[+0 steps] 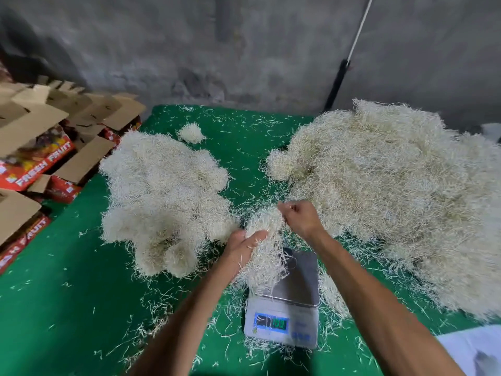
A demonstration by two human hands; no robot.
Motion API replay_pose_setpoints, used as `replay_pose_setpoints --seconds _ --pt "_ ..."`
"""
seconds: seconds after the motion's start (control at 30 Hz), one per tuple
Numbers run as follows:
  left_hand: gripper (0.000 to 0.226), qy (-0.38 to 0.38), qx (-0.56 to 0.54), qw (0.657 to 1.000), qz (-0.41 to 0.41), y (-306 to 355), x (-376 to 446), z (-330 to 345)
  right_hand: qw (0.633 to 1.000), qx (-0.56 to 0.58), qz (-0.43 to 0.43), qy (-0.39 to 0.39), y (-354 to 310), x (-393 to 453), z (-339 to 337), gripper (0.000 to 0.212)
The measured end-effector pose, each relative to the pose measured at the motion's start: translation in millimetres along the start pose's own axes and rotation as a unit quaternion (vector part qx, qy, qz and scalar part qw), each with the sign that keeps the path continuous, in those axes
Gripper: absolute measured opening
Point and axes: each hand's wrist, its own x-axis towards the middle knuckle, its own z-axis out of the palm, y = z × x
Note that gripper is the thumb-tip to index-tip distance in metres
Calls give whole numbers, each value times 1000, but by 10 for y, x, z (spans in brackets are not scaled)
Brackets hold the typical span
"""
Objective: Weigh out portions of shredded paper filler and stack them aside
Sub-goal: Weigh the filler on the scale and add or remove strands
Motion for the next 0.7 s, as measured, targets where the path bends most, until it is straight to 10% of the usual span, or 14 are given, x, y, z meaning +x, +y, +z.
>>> replay_pose_setpoints --seconds 0.33,0.57,0.7 --pt "58 22 -86 996 -32 37 131 164 960 171 158 154 -228 636 -264 19" --pt "113 37 -34 996 69 277 43 -120 886 332 267 182 -427 810 -353 36" --pt "24 38 -54 997 51 383 117 -197 906 236 279 213 -342 1061 -363 38"
